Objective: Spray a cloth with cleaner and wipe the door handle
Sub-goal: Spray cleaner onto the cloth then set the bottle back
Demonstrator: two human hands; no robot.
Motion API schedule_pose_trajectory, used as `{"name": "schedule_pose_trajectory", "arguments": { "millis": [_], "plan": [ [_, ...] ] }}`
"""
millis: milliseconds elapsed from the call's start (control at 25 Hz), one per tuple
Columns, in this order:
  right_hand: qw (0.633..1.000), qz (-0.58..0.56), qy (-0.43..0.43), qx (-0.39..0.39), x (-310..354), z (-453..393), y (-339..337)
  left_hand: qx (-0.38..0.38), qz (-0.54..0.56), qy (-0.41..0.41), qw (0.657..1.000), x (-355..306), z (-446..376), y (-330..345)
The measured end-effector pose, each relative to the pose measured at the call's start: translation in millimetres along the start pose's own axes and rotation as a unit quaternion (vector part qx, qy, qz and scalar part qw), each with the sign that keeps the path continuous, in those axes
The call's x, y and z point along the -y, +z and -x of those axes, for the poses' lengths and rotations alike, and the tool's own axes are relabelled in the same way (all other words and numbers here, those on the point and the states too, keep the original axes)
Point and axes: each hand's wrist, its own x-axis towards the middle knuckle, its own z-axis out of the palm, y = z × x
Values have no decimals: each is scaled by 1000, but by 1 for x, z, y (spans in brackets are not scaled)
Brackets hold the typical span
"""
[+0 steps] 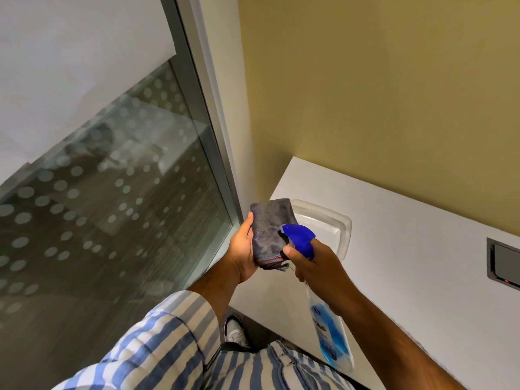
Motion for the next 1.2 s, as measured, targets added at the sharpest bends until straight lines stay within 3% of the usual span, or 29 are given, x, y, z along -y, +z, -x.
{"name": "schedule_pose_trajectory", "arguments": {
  "millis": [520,800,1200],
  "plan": [
    [999,25,0,-20,11,-10,6,11,8,-17,1000,-4,3,4],
    [992,100,-49,-57,3,-8,10,-11,-21,-4,1000,-5,1,6],
    [993,114,2,-24,-7,-12,15,-34,-54,18,998,-8,-1,12]
  ]
}}
